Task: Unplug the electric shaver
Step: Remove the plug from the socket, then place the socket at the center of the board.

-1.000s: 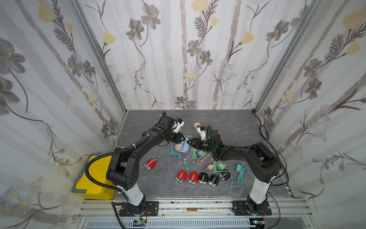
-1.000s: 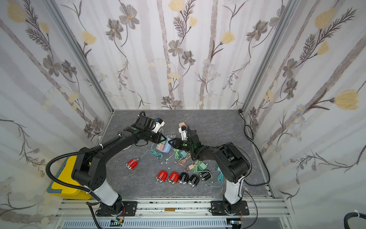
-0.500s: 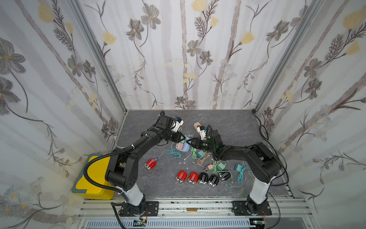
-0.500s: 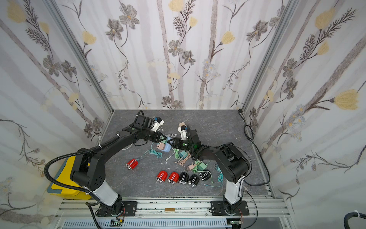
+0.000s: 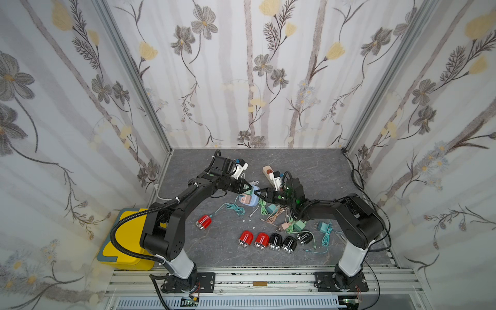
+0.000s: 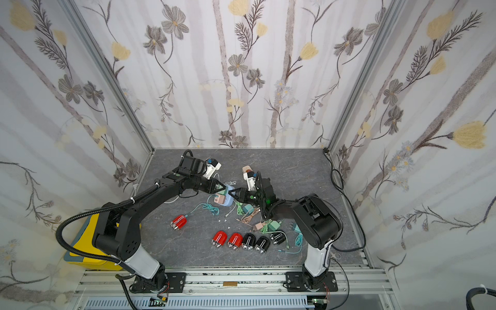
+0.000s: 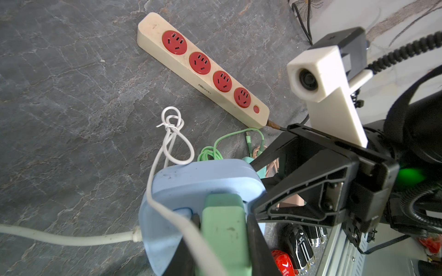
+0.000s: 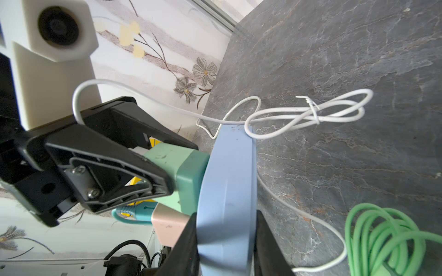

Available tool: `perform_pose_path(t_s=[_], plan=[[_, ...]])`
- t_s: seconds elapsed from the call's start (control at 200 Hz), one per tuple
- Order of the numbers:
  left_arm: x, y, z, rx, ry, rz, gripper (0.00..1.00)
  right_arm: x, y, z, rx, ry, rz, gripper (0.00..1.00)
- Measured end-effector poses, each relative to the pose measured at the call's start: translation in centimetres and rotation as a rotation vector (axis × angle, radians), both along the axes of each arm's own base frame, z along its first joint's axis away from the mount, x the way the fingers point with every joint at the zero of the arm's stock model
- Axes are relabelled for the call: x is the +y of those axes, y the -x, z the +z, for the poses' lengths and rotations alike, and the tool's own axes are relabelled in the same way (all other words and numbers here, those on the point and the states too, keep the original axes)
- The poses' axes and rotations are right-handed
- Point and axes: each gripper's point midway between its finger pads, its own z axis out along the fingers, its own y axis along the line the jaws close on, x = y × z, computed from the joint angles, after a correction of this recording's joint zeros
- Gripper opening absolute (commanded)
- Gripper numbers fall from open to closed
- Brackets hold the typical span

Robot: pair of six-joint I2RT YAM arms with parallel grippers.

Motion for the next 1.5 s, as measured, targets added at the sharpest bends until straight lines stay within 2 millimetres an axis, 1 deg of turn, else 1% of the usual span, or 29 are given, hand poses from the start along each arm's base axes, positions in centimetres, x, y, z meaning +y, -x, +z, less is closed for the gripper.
perform_pose_path(t_s=[0.215, 0.265, 0.305, 0.365, 0.4, 0.52, 0.565, 0.659, 0.734, 0.809, 0.914, 0.994, 1.094, 1.164, 1.254, 1.344, 1.434, 1.499], plan=[[0.2, 0.1, 0.2, -0.002, 0.001, 0.007, 0.13, -0.1, 0.0, 0.2, -0.001, 0.005, -0.006, 0.24], [0.3, -0.1, 0.2, -0.010, -0.012, 0.020, 0.13, -0.3, -0.4, -0.3, 0.003, 0.033, -0.029, 0.23], [1.0, -0.6, 0.0, -0.028, -0.058, 0.058, 0.13, -0.7, -0.9, -0.9, 0.023, 0.061, -0.064, 0.23], [1.2, -1.0, 0.0, -0.042, -0.100, 0.091, 0.13, -1.0, -1.5, -1.6, 0.043, 0.100, -0.098, 0.23], [1.0, -1.0, 0.0, -0.044, -0.120, 0.105, 0.13, -1.1, -1.7, -1.8, 0.048, 0.118, -0.114, 0.23], [-1.0, -0.7, 0.3, -0.077, -0.179, 0.099, 0.13, -0.6, -1.9, -1.7, 0.049, 0.146, -0.126, 0.23], [-1.5, -0.6, 0.2, -0.075, -0.188, 0.102, 0.13, -0.4, -1.8, -1.7, 0.051, 0.148, -0.123, 0.23], [-1.2, -0.8, 0.1, -0.072, -0.213, 0.140, 0.13, -0.4, -2.1, -1.7, 0.051, 0.154, -0.134, 0.23], [-0.8, -0.8, 0.6, -0.079, -0.220, 0.160, 0.13, -0.5, -2.2, -1.9, 0.054, 0.159, -0.140, 0.23], [-0.7, -0.6, 2.3, -0.106, -0.194, 0.176, 0.14, -0.4, -2.3, -2.3, 0.064, 0.161, -0.140, 0.23], [-0.6, -0.5, 5.7, -0.191, -0.135, 0.191, 0.15, 0.0, -2.7, -2.6, 0.082, 0.150, -0.141, 0.23], [-0.3, -0.7, 7.1, -0.235, -0.111, 0.208, 0.16, 0.5, -2.9, -2.7, 0.092, 0.132, -0.134, 0.23], [0.6, -2.0, 8.2, -0.268, -0.112, 0.245, 0.16, 1.2, -3.1, -2.6, 0.103, 0.112, -0.125, 0.23], [0.9, -3.3, 9.7, -0.310, -0.108, 0.263, 0.16, 1.8, -3.1, -2.4, 0.107, 0.096, -0.114, 0.23], [0.5, -4.8, 11.9, -0.373, -0.086, 0.266, 0.16, 2.6, -2.9, -2.2, 0.111, 0.075, -0.093, 0.23], [-0.1, -6.0, 13.9, -0.420, -0.069, 0.262, 0.16, 2.9, -2.8, -2.1, 0.118, 0.061, -0.092, 0.21], [-0.1, -6.7, 15.7, -0.468, -0.064, 0.267, 0.16, 2.7, -3.1, -2.1, 0.129, 0.054, -0.106, 0.21], [-0.1, -6.9, 16.6, -0.490, -0.058, 0.268, 0.16, 2.4, -3.5, -2.2, 0.137, 0.047, -0.123, 0.21]])
